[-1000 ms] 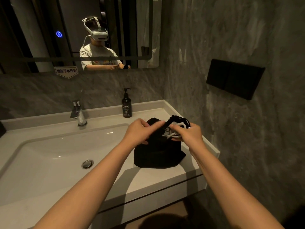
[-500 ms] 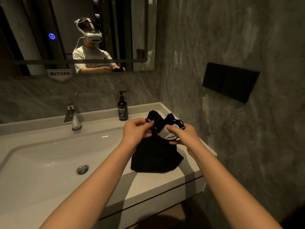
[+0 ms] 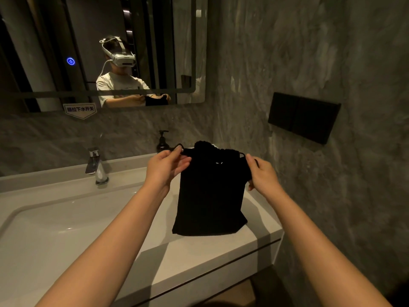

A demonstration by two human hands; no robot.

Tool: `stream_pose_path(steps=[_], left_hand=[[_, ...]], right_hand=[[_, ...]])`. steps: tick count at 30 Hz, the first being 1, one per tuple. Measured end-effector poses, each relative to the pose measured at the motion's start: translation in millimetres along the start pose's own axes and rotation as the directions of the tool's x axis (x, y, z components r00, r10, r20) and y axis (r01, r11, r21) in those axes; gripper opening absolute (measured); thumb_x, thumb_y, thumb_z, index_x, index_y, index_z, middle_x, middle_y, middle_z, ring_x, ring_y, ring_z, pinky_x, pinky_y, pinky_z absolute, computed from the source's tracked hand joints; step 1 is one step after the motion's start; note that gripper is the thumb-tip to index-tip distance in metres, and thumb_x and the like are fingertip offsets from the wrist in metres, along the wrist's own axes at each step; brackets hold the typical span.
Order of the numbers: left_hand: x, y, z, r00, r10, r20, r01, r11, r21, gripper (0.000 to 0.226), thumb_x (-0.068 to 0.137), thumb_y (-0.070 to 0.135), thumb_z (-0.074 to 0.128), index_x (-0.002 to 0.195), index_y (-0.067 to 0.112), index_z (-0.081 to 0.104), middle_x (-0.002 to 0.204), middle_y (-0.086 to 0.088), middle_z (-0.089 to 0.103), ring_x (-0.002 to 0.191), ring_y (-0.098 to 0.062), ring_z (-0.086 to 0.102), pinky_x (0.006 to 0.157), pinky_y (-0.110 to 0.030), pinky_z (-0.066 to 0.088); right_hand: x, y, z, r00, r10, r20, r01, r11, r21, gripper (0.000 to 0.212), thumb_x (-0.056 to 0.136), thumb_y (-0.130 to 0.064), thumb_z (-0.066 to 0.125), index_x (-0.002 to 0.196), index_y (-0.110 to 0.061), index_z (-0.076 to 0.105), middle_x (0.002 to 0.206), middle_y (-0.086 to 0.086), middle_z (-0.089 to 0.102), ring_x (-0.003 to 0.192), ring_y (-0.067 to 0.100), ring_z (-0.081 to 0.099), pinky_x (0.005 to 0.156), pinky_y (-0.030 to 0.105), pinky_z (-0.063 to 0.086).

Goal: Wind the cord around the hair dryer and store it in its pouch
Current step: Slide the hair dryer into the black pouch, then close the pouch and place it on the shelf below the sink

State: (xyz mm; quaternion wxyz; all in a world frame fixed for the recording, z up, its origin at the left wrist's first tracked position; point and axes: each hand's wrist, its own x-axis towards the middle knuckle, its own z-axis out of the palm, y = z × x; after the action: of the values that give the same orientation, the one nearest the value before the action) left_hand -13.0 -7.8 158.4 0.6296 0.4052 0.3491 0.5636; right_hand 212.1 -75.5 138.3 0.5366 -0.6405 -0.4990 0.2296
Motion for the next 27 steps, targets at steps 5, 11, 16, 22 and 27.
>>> stream_pose_path(steps=[5, 11, 16, 22, 27], left_hand=[[6.5, 11.1, -7.8, 0.990, 0.141, -0.002, -0.138, 0.969, 0.205, 0.022, 0.090, 0.027, 0.063, 0.071, 0.017, 0.062, 0.075, -0.004, 0.057, 0.066, -0.012, 0.049, 0.057, -0.024, 0.035], [10.1, 21.0, -2.8, 0.989, 0.132, 0.071, -0.144, 0.969, 0.201, 0.024, 0.099, 0.021, 0.049, 0.076, 0.014, 0.049, 0.065, -0.005, 0.050, 0.039, -0.006, 0.041, 0.035, -0.016, 0.029], [18.7, 29.6, -2.5, 0.986, 0.164, 0.018, -0.147, 0.825, 0.546, 0.019, 0.096, 0.024, 0.055, 0.090, 0.006, 0.053, 0.069, -0.006, 0.048, 0.042, -0.009, 0.040, 0.039, -0.021, 0.031], [14.9, 48.0, -5.3, 0.982, 0.025, 0.187, -0.161, 0.626, 0.763, 0.036, 0.087, 0.016, 0.068, 0.120, 0.006, 0.060, 0.097, -0.015, 0.064, 0.071, -0.021, 0.053, 0.055, -0.025, 0.045], [12.8, 57.1, -7.2, 0.954, -0.019, 0.300, -0.248, 0.515, 0.821, 0.027, 0.088, 0.018, 0.065, 0.113, 0.010, 0.065, 0.099, -0.012, 0.065, 0.066, -0.014, 0.054, 0.055, -0.021, 0.044]], right_hand=[[3.7, -0.1, -10.8, 0.996, -0.033, -0.085, 0.031, 0.999, -0.020, 0.039, 0.101, -0.033, 0.039, 0.091, -0.007, 0.066, 0.062, 0.002, 0.055, 0.055, 0.014, 0.050, 0.056, 0.035, 0.041], [8.1, -6.9, -20.8, 0.987, -0.012, -0.161, 0.011, 1.000, -0.010, 0.032, 0.100, -0.025, 0.045, 0.082, -0.008, 0.066, 0.063, 0.001, 0.049, 0.057, 0.012, 0.042, 0.055, 0.028, 0.032], [12.2, -24.6, -30.3, 0.987, 0.107, -0.124, -0.062, 0.945, 0.321, 0.023, 0.100, -0.021, 0.047, 0.087, -0.010, 0.061, 0.059, 0.003, 0.040, 0.051, 0.014, 0.038, 0.041, 0.018, 0.036], [10.2, -35.2, -27.1, 0.988, 0.141, -0.071, -0.096, 0.895, 0.435, 0.026, 0.101, -0.025, 0.042, 0.082, -0.012, 0.053, 0.062, 0.003, 0.048, 0.051, 0.013, 0.046, 0.044, 0.021, 0.040], [13.0, -34.0, -28.3, 0.981, 0.125, -0.146, -0.029, 0.848, 0.528, 0.027, 0.101, -0.025, 0.044, 0.078, -0.013, 0.053, 0.059, 0.001, 0.045, 0.044, 0.008, 0.043, 0.039, 0.017, 0.033]])
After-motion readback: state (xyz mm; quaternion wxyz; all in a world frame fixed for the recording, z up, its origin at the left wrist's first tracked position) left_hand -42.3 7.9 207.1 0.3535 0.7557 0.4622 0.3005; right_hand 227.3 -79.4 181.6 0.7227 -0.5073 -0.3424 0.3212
